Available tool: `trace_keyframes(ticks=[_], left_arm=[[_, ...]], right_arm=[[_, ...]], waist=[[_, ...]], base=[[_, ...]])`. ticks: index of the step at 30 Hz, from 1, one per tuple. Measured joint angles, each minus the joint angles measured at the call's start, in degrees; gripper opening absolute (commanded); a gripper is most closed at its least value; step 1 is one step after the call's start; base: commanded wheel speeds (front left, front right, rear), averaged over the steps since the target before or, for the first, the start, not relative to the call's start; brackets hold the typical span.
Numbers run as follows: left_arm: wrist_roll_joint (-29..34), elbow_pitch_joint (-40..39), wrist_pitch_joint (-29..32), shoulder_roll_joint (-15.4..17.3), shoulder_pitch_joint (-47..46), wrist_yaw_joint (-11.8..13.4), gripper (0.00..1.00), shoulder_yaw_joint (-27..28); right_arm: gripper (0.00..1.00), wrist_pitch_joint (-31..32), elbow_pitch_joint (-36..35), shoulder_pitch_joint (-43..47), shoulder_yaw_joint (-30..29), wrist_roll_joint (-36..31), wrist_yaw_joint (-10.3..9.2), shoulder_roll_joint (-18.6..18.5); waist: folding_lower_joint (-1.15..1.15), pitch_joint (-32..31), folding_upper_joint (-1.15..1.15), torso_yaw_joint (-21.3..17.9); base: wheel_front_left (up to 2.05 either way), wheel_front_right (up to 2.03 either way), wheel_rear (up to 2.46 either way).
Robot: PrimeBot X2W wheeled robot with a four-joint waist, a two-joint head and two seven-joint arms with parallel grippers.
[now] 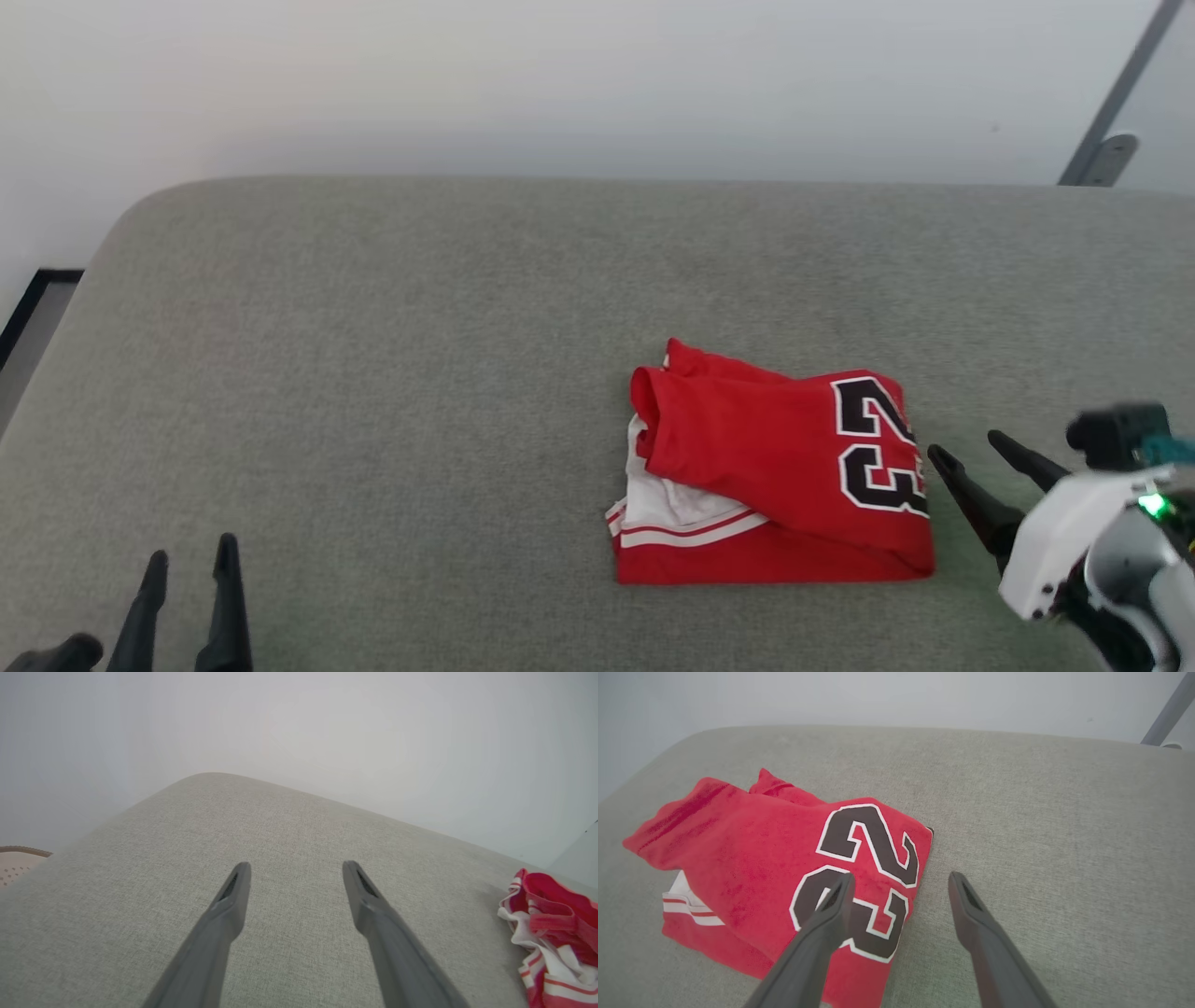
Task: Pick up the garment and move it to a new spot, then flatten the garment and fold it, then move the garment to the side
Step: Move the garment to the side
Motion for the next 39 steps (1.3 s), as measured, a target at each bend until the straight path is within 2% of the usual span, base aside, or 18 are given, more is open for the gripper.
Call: trace_keyframes(ticks=[7,12,15,22,23,24,25,33,39], left_arm=[[-0.88,0.92,0.0,0.16,-2.07,0.0,1.0,-2.47],[-1.98,1.77,0.0,0.27,-3.8,0.0,1.0,-3.75],[-2.2,2.19,0.0,0.34,-4.72,0.0,1.0,-4.38],[-2.7,3.16,0.0,0.37,-7.89,0.0,1.0,-6.17],[-2.74,3.23,0.0,0.38,-8.09,0.0,1.0,-6.26],[-2.76,3.35,0.0,0.37,-8.27,0.0,1.0,-6.39],[-3.0,3.38,0.0,0.35,-8.46,0.0,1.0,-6.53],[-2.67,2.91,0.0,1.29,-10.85,0.0,1.0,-7.08],[-2.27,2.44,0.0,2.96,-14.05,0.0,1.0,-9.28]], right_arm=[[1.0,16.81,1.4,-6.09,3.52,3.67,0.0,-3.67],[1.0,27.07,2.94,-9.64,5.09,5.02,0.0,-4.52],[1.0,32.99,4.9,-11.76,6.39,5.6,0.0,-3.93],[1.0,43.58,14.12,-18.96,7.22,7.75,-0.01,0.45],[0.86,44.14,14.7,-19.54,7.51,7.69,0.0,0.47],[0.39,44.68,14.83,-20.08,8.02,7.59,-0.01,0.45],[0.0,44.77,14.86,-20.41,8.05,7.73,-0.01,0.46],[0.0,43.07,11.49,-22.24,6.92,9.23,0.1,-0.54],[0.0,42.17,9.47,-23.86,3.6,8.05,0.02,-4.83]], waist=[[0.0,2.17,0.0,2.33],[0.0,4.38,0.0,4.34],[0.0,5.79,0.0,5.39],[0.0,8.69,0.0,7.23],[0.0,8.91,0.0,7.37],[0.0,9.13,0.0,7.47],[0.0,9.33,0.0,7.52],[0.0,10.79,0.0,5.64],[0.0,11.98,0.0,3.16]], base=[[0.0,0.0,0.0],[0.0,0.0,0.0],[0.0,0.0,0.0],[0.0,0.0,0.0],[0.0,0.0,0.0],[0.0,0.0,0.0],[0.0,0.0,0.0],[0.0,0.0,0.0],[0.0,0.0,0.0]])
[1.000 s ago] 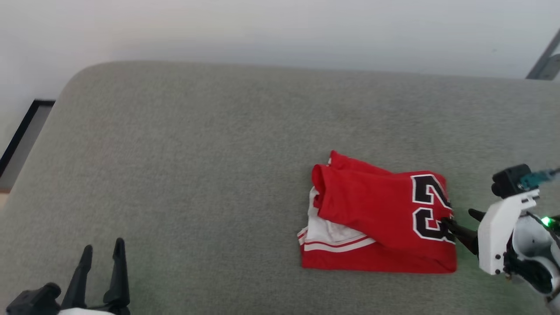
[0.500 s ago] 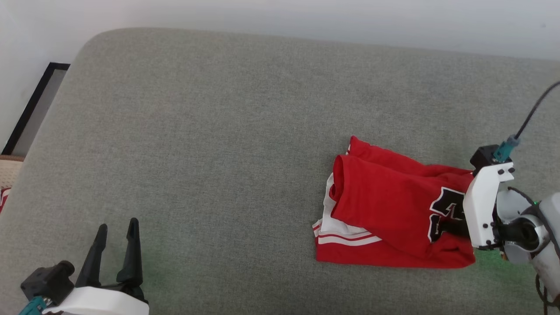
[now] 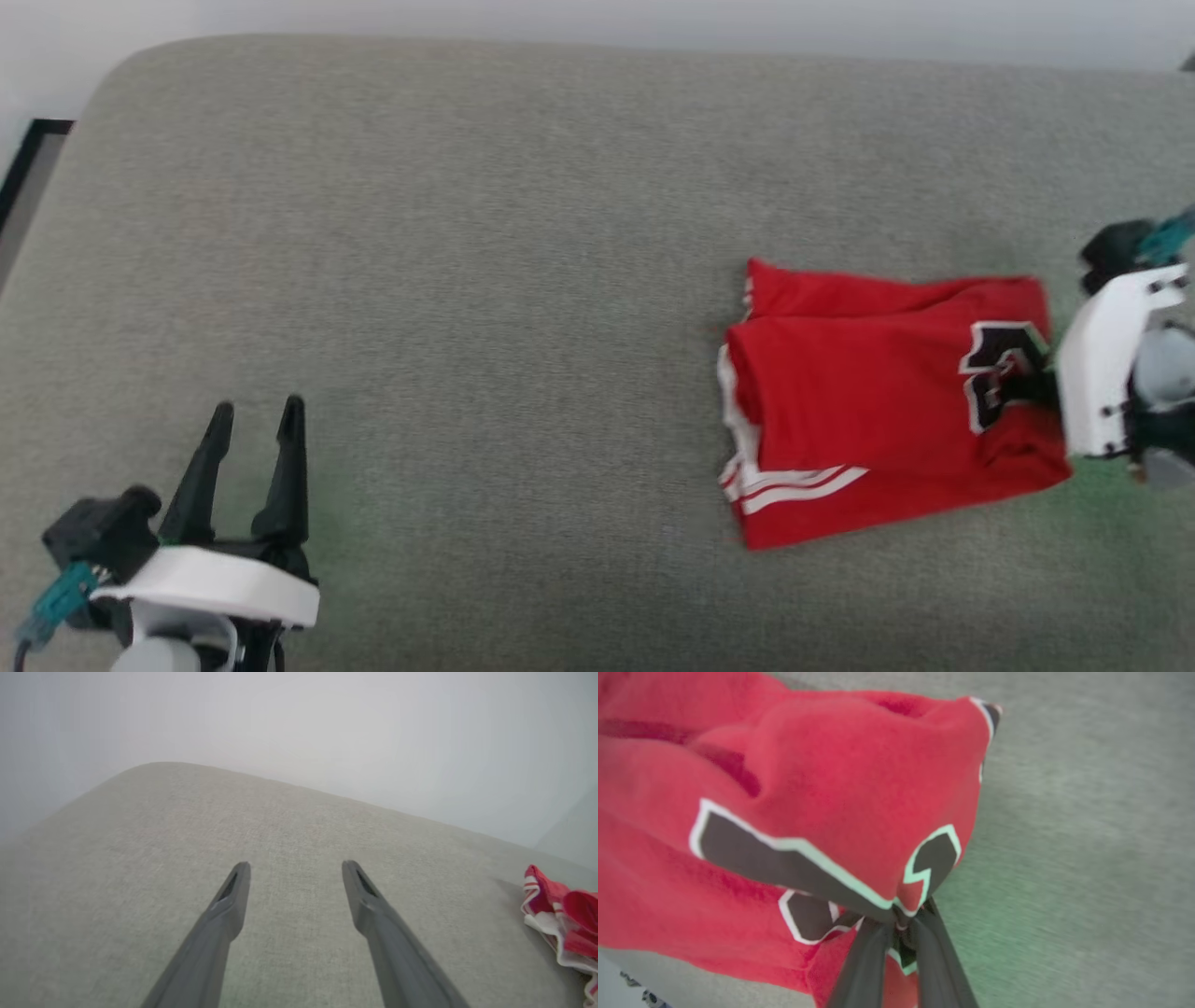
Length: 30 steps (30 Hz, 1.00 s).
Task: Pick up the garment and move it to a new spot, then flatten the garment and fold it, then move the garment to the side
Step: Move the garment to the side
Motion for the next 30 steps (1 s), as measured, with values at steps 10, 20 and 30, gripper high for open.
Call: trace_keyframes(ticks=[10,20,30], left_arm=[[0.57,-0.43,-0.01,2.69,-6.87,0.0,1.0,-5.55],[0.44,-1.59,0.0,4.27,-14.62,0.0,1.0,-12.67],[-0.13,-1.42,0.0,6.6,-21.79,0.0,1.0,-19.11]], right_arm=[[0.0,-2.2,0.31,-3.84,-4.87,-4.14,0.0,-4.02],[0.0,-8.31,3.25,-8.92,-7.27,-11.37,0.0,-8.05],[0.0,-16.79,8.95,-12.9,-8.58,-20.83,0.0,-10.69]], waist=[[0.0,1.58,0.0,-4.6],[0.0,4.57,0.0,-10.31],[0.0,8.83,0.0,-14.76]], base=[[0.0,0.0,0.0],[0.0,0.0,0.0],[0.0,0.0,0.0]])
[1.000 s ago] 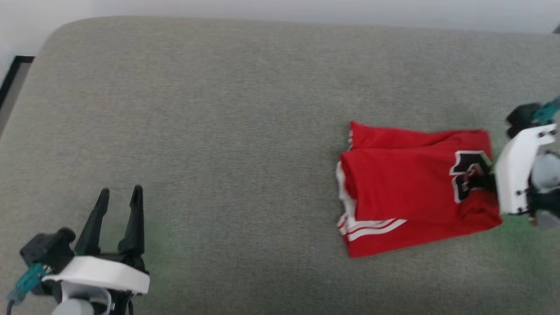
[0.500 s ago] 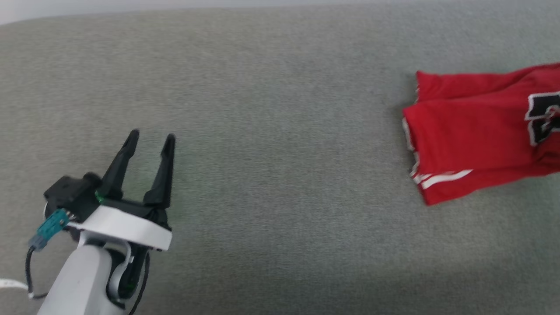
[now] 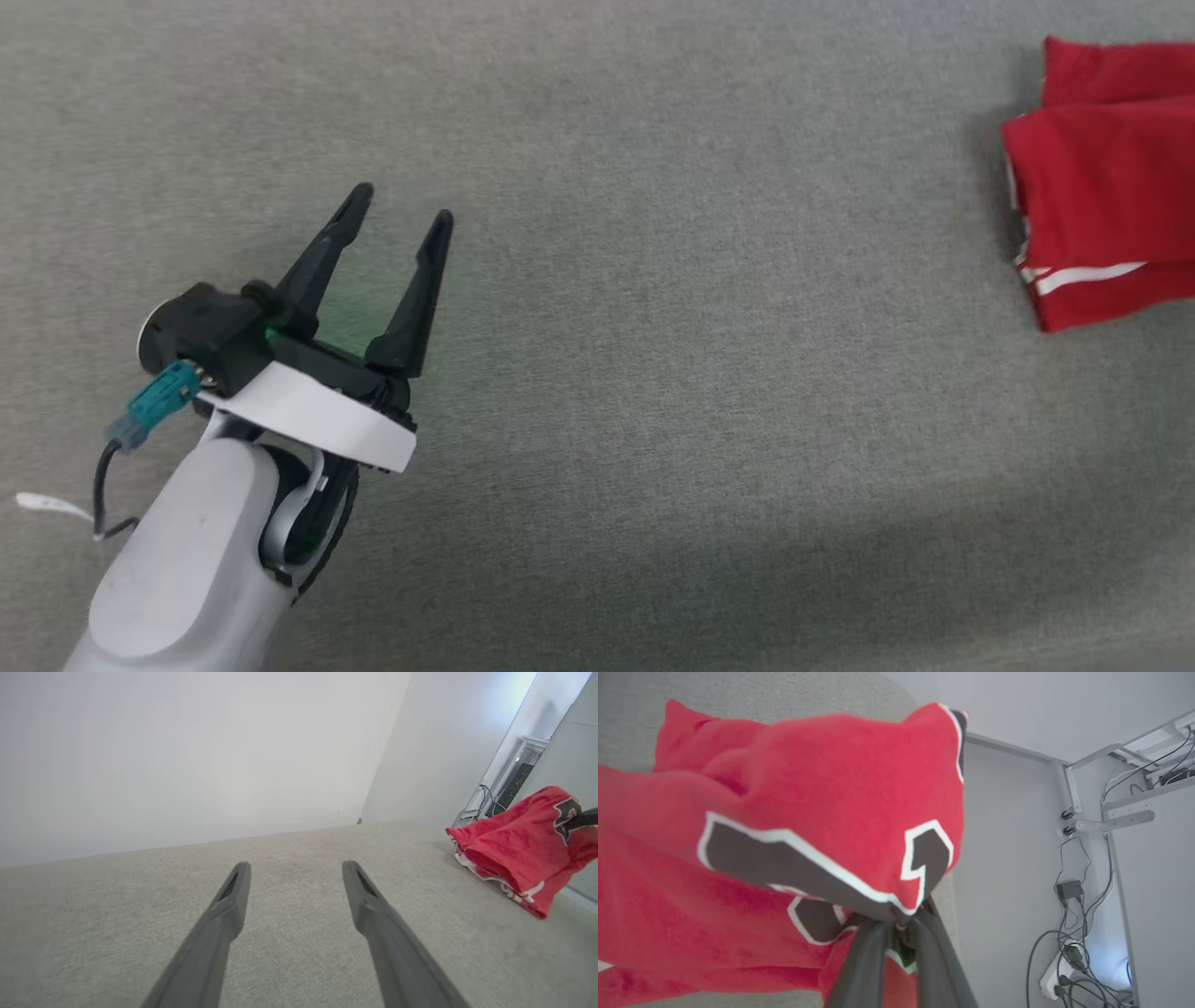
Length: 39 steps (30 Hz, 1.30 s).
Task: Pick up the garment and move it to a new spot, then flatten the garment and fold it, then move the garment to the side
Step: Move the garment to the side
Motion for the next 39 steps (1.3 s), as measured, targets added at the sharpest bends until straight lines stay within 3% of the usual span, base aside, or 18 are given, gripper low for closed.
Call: trace_keyframes(ticks=[8,16,17,18,20,21,31,39], left_arm=[[-0.48,0.64,0.0,0.88,-3.91,0.0,1.0,-3.07],[-1.55,1.16,0.0,1.01,-6.03,-0.01,1.0,-3.13],[-1.66,1.55,0.0,1.08,-6.02,0.0,1.0,-2.78],[-1.69,1.6,0.0,1.18,-6.02,0.0,1.0,-2.25],[-2.4,1.7,0.0,1.3,-5.93,0.0,1.0,-0.55],[-2.77,2.12,0.0,1.43,-5.78,0.0,1.0,0.46],[-4.74,0.55,0.0,1.04,-1.7,-0.01,1.0,8.7],[-5.13,1.03,0.0,0.94,1.63,-0.01,1.0,10.48]], right_arm=[[0.0,-8.54,6.02,-3.8,-1.47,-9.54,0.0,0.45],[0.02,-14.16,14.54,-6.91,-6.64,-18.22,0.0,5.81],[0.19,-14.38,15.4,-7.18,-6.93,-18.67,-0.01,6.55],[0.44,-14.59,16.01,-7.43,-7.1,-18.98,-0.01,7.3],[0.76,-14.65,17.11,-8.15,-7.61,-19.57,0.0,8.35],[1.0,-14.92,17.34,-8.48,-7.71,-19.62,0.0,8.59],[1.0,-18.28,18.83,-10.26,-9.47,-18.89,0.0,9.61],[1.0,-21.67,16.68,-8.83,-6.35,-13.88,0.0,12.36]], waist=[[0.0,3.31,0.0,-1.53],[0.0,5.35,0.0,-0.78],[0.0,5.43,0.0,-0.66],[0.0,5.47,0.0,-0.56],[0.0,5.45,0.0,-0.43],[0.0,5.39,0.0,-0.37],[0.0,3.32,0.0,0.03],[0.0,0.4,0.0,0.87]], base=[[0.0,0.0,0.0],[0.0,0.0,0.0],[0.0,0.0,0.0],[0.0,0.0,0.0],[0.0,0.0,0.0],[0.0,0.0,0.0],[0.0,0.0,0.0],[0.0,0.0,0.0]])
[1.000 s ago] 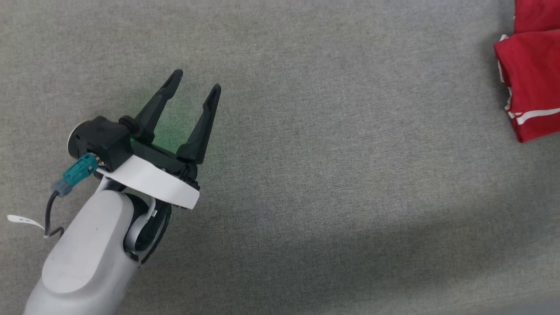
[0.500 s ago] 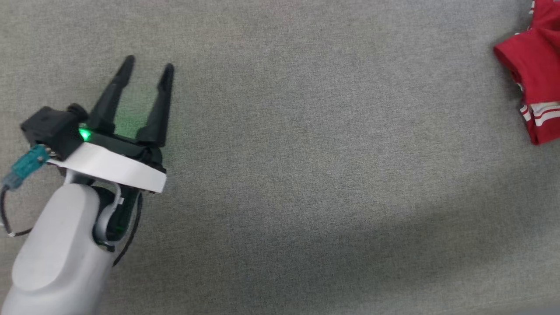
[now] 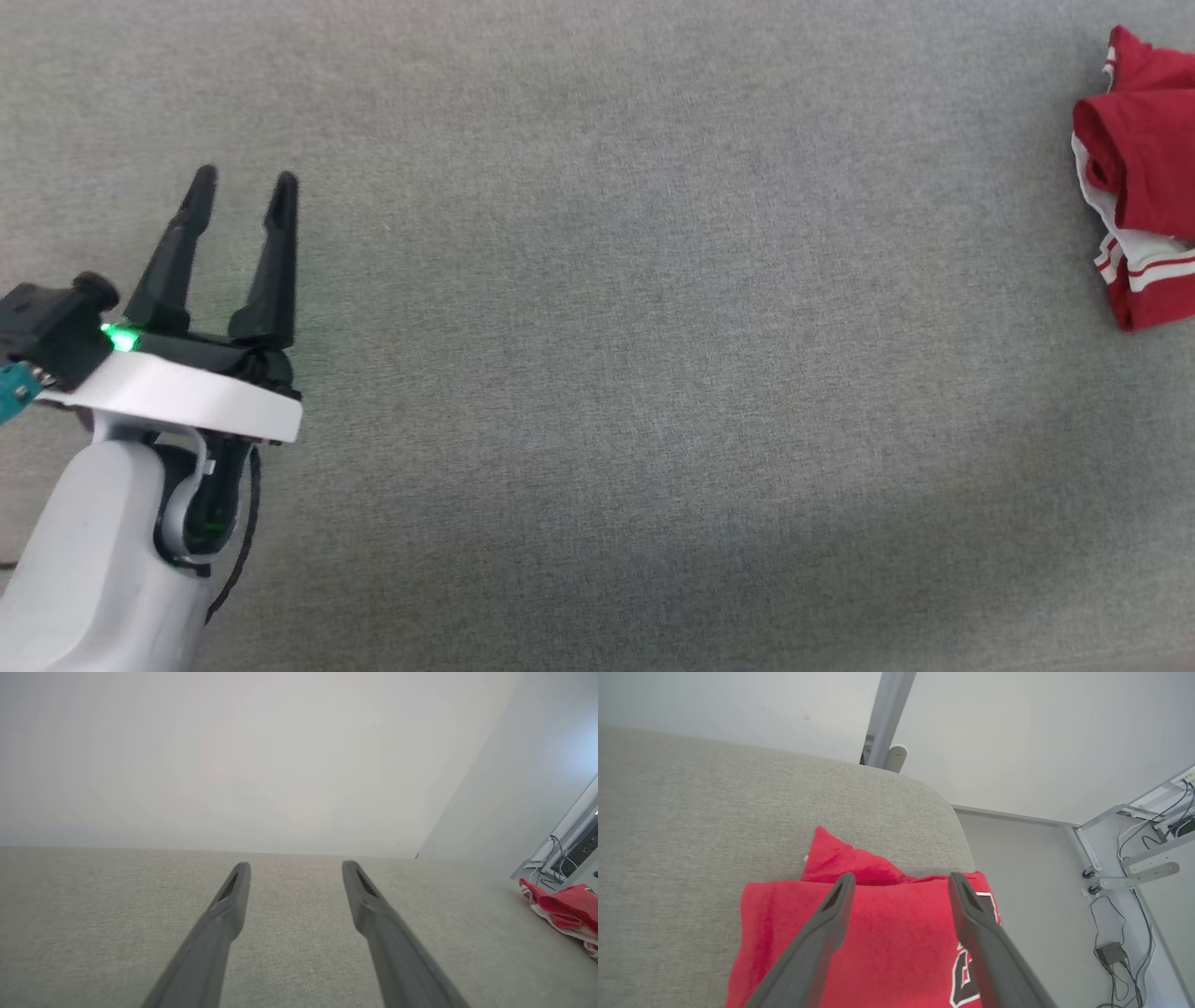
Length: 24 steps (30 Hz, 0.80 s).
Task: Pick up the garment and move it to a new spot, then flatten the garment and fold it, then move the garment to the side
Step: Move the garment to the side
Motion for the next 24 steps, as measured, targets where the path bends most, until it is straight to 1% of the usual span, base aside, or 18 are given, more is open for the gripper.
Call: trace_keyframes(ticks=[4,5,10,14,16,21,24], left_arm=[[-0.05,-0.27,0.0,-0.7,1.66,0.0,1.0,3.3],[0.13,-0.88,0.0,-1.05,2.71,0.0,1.0,4.98],[2.09,-1.48,-0.01,-2.3,5.7,0.01,1.0,9.31],[4.48,-0.79,0.0,-3.04,8.59,0.0,1.0,11.36],[5.43,-0.56,0.0,-3.43,9.63,0.0,1.0,12.4],[7.46,-0.79,0.0,-5.5,12.57,0.0,1.0,14.57],[7.7,-0.68,0.0,-5.9,13.86,0.0,1.0,14.99]], right_arm=[[1.0,-2.1,-2.36,2.11,2.5,3.12,0.0,1.76],[1.0,-3.46,-3.88,3.35,3.89,4.72,0.0,2.59],[1.0,-7.25,-7.39,7.05,6.36,7.86,0.0,4.36],[1.0,-11.94,-10.25,10.46,8.04,9.53,-0.01,5.93],[1.0,-14.67,-11.39,12.1,8.93,9.62,-0.01,6.32],[1.0,-20.8,-12.83,16.56,8.72,9.43,0.0,8.48],[1.0,-22.43,-13.13,18.44,8.38,8.94,-0.01,9.11]], waist=[[0.0,-1.65,0.0,0.6],[0.0,-2.53,0.0,0.86],[0.0,-4.87,0.0,1.37],[0.0,-6.75,0.0,1.66],[0.0,-7.67,0.0,1.81],[0.0,-9.85,0.0,2.19],[0.0,-10.72,0.0,2.31]], base=[[0.0,0.0,0.0],[0.0,0.0,0.0],[0.0,0.0,0.0],[0.0,0.0,0.0],[0.0,0.0,0.0],[0.0,0.0,0.0],[0.0,0.0,0.0]])
